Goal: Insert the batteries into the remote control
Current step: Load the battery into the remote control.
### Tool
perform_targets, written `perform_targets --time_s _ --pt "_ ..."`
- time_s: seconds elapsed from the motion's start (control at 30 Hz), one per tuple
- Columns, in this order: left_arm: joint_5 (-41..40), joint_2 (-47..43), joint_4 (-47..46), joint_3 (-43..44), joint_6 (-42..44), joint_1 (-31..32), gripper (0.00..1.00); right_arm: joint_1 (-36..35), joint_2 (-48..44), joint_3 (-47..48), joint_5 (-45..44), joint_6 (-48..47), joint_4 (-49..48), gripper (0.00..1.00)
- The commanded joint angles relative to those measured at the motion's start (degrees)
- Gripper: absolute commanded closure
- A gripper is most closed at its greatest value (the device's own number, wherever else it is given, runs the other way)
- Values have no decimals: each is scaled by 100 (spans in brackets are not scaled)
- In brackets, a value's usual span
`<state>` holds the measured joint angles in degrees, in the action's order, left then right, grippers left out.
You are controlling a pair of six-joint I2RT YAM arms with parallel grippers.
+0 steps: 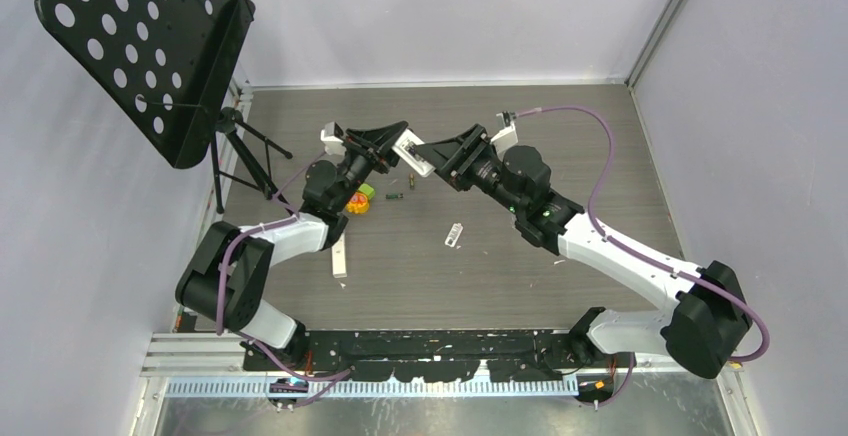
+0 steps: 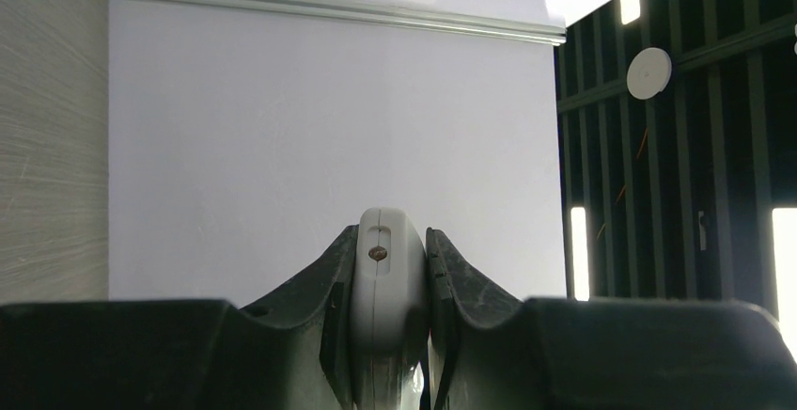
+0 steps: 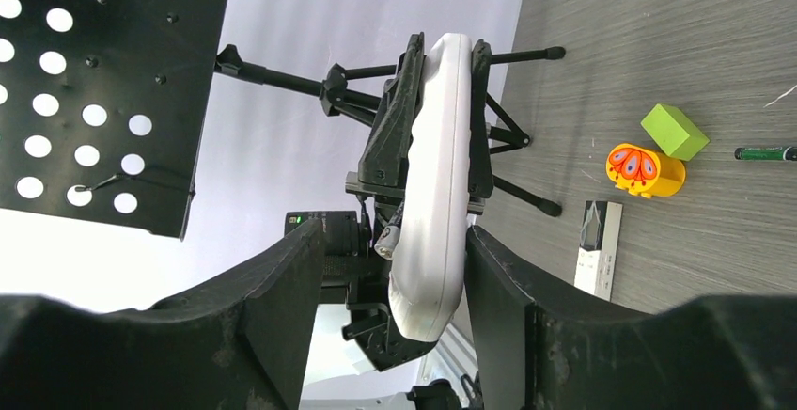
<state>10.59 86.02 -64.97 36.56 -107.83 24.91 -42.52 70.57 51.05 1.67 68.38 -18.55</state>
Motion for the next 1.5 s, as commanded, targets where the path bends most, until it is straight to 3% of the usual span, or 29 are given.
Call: perform_targets --time_s 0.0,0.63,0.9,1.1,1.27,1.37,1.47 --pt "63 47 -496 194 -67 32 100 -10 -25 170 192 14 -443 39" --pt "112 51 -425 256 46 45 100 -10 341 529 -56 -97 441 72" --pt "247 -226 -28 410 918 41 100 -10 543 837 -771 -581 2136 75" --pt "459 -511 367 588 1711 41 100 -9 695 644 -905 -1054 2513 76" --pt "672 -586 553 701 2000 41 100 -5 764 572 -902 -1300 2502 94" --pt "802 -578 596 706 2110 32 100 -4 676 452 -702 -1390 2096 92" --pt "915 -548 600 646 2200 11 100 44 515 310 -415 -1396 1572 61"
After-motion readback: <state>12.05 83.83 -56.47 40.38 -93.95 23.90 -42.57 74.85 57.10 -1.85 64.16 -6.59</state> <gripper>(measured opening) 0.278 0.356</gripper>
